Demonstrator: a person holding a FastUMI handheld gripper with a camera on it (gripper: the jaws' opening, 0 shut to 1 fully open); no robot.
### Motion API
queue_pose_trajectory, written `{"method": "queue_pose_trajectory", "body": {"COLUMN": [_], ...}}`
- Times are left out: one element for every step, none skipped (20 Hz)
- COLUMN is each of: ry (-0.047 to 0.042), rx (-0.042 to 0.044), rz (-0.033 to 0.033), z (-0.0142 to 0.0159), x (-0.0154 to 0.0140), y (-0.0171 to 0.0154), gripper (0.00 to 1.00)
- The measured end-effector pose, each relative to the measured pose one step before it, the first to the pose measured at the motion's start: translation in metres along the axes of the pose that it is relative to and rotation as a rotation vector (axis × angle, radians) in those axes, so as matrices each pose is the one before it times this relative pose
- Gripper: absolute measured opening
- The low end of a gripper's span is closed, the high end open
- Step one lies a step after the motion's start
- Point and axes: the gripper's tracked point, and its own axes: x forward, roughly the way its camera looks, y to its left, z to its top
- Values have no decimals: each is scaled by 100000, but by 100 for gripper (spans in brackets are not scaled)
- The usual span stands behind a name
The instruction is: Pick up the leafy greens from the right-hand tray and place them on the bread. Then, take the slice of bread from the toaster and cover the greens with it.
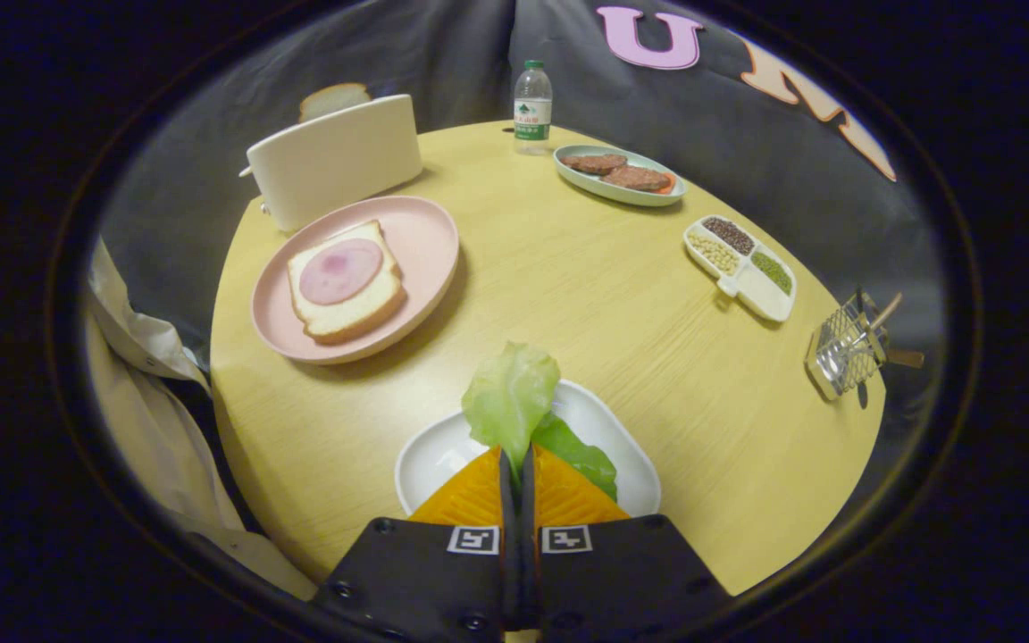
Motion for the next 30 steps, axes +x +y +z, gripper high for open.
{"method": "queue_pose_trajectory", "body": {"ry": [298, -688, -574, -765, -747, -833, -871, -529, -703, -583, -830, -1008, -697, -1139, -816, -763, -353, -518, -272, -455, -470, -570, -324, -498, -517, -203, -115, -60, -207, 167], "rx": [211, -348, -51, 85, 181, 60, 41, 28, -547, -631, -584, -293, 43, -408, -581, -547, -466, -507, -335, -333, -421, -362, -190, -230, -336, -391, -435, -583, -1023, -947], "rz": [-236, -970, -554, -473, -513, -527, -211, 23, -161, 31, -228, 339, 634, 287, 342, 485, 847, 714, 784, 791, 817, 723, 878, 772, 786, 549, 609, 550, 304, 387], "z": [237, 253, 395, 373, 586, 466, 597, 476, 658, 553, 695, 726, 698, 756, 790, 566, 686, 587, 585, 586, 652, 573, 606, 471, 625, 437, 475, 306, 412, 172], "x": [-332, -369, -352, -328, -281, -227, -272, -136, -117, -89, -23, 31, 54, 92, 175, 204, 258, 237, 313, 246, 300, 465, 440, 410, 412, 436, 403, 645, 490, 508], "y": [-41, -62, 130, 135, 145, 187, 203, 456, 287, 400, 361, 472, 623, 498, 457, 547, 625, 539, 613, 567, 588, 509, 497, 608, 582, 486, 483, 515, 485, 404], "gripper": [3, 3, 3, 3, 3, 3, 3, 3, 3, 3, 3, 3, 3, 3, 3, 3, 3, 3, 3, 3, 3, 3, 3, 3, 3, 3, 3, 3, 3, 3]}}
